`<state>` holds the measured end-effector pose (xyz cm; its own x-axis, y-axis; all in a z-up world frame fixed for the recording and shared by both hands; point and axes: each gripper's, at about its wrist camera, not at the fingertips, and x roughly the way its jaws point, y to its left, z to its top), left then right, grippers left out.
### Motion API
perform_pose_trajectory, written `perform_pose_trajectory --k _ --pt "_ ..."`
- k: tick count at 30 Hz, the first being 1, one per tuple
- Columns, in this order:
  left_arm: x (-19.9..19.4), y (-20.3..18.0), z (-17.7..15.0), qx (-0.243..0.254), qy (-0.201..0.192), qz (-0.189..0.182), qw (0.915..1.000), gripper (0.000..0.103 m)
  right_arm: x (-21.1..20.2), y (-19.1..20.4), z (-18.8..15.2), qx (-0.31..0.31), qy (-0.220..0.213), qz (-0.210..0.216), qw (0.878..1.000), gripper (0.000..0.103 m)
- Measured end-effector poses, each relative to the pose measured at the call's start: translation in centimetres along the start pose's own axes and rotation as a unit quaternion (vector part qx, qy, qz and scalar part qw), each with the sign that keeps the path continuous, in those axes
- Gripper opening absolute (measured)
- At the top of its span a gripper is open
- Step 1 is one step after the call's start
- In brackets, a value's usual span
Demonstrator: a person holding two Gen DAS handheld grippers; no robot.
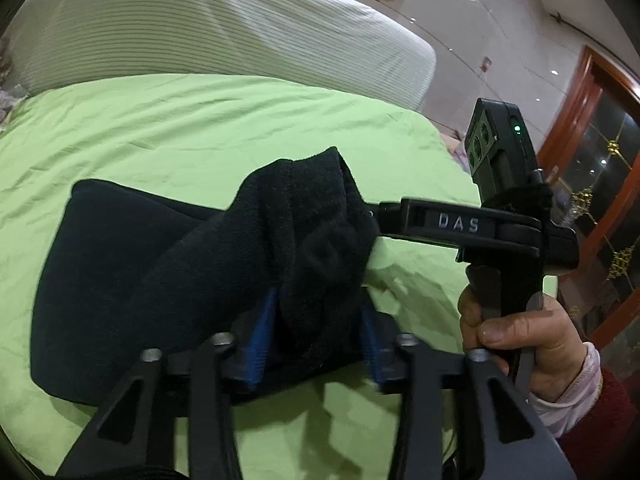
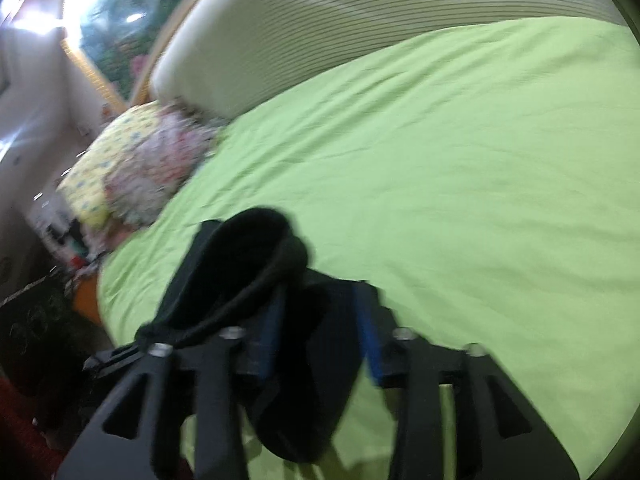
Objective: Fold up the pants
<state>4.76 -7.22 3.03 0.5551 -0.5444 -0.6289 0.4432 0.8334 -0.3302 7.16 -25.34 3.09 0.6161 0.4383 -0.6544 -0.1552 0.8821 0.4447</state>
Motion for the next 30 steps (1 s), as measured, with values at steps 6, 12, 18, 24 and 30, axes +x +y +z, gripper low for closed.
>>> perform_pose_trajectory --k 6,12,18,24,30 --pt "-0.9 0.0 -0.7 0.009 0.014 -0.021 0.9996 0.058 -2.7 -0.9 -1.3 0.060 -0.033 -0.041 0.997 0.059" --pt "-3.4 1.1 -0.1 -0.004 -0.001 -0.029 0.9996 0.067 -5.1 -0.2 -2.0 0.077 -0.077 -0.074 0.991 0.071" --pt "-4.8 4.7 1.1 -0.047 -0.021 0.012 0.9986 0.069 -5.8 2.5 -2.7 0.052 -0.083 -0.093 0.991 0.074" --pt "-5.2 8.5 2.5 -0.075 -0.031 0.072 0.9941 0.071 -6.5 6.6 -3.3 0.004 -0.116 -0.135 0.984 0.080" --pt "-5.4 11.8 2.7 -0.107 -0.025 0.090 0.9899 0.071 -5.9 9.6 -3.7 -0.053 -0.141 -0.201 0.968 0.081"
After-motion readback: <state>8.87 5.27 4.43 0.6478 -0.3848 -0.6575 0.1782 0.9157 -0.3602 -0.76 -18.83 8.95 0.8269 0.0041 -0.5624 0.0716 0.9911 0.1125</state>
